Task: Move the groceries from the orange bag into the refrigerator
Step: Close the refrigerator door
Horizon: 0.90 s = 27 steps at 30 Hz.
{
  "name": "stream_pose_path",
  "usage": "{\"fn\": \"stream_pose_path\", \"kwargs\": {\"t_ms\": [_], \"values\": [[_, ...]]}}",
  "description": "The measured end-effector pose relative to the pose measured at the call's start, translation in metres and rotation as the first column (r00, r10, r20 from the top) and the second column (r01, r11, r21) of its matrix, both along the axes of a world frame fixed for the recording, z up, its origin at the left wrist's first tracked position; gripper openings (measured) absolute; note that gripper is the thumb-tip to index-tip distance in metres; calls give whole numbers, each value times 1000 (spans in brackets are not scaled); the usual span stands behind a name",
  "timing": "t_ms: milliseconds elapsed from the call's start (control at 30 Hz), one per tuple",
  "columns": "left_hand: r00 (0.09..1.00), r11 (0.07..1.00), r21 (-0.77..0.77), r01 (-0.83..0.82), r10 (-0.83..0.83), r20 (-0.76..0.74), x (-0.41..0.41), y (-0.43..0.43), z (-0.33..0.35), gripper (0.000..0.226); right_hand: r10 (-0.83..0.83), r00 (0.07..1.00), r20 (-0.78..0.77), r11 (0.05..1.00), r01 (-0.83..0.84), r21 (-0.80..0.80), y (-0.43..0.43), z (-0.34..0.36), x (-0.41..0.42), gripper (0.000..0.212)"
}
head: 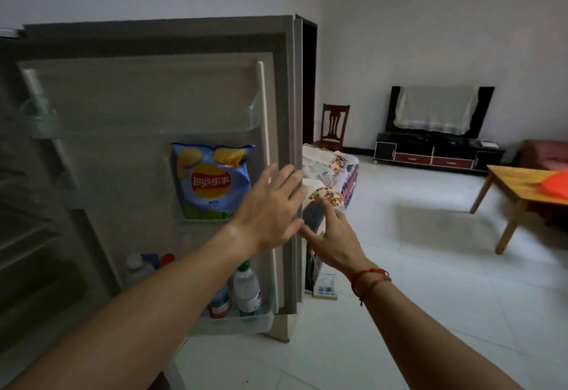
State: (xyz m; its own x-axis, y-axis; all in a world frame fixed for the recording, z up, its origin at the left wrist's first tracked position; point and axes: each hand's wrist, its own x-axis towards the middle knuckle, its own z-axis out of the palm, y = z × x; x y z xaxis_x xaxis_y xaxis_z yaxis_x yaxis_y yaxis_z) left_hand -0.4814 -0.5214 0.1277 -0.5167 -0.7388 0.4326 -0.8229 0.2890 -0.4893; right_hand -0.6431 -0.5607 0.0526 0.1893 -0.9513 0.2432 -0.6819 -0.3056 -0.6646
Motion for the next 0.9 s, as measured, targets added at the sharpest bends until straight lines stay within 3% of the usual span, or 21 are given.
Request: {"fn": "stream_pose_path", "kwargs": {"t_ms": [233, 400, 500, 633, 900], "values": [[979, 991, -8, -133, 133, 154, -34, -59, 19, 58, 34, 991, 127, 990, -51, 131, -57, -22, 16, 93], [931, 967, -22, -254, 251, 267, -38, -89, 15, 62, 90, 986, 142, 982, -111, 150, -68, -17, 29, 87], [889, 942, -35, -333, 326, 323, -32, -94, 14, 68, 113, 980, 164, 971, -144, 189, -78, -20, 37, 95], [847, 935, -46, -352, 340, 410, -28, -93, 12, 64, 118, 973, 196, 971, -155, 184, -82, -25, 45, 94], [878, 953, -48, -298, 293, 378, -26, -71, 12, 62, 135, 965, 227, 967, -178, 182, -71, -35, 48, 101]]}}
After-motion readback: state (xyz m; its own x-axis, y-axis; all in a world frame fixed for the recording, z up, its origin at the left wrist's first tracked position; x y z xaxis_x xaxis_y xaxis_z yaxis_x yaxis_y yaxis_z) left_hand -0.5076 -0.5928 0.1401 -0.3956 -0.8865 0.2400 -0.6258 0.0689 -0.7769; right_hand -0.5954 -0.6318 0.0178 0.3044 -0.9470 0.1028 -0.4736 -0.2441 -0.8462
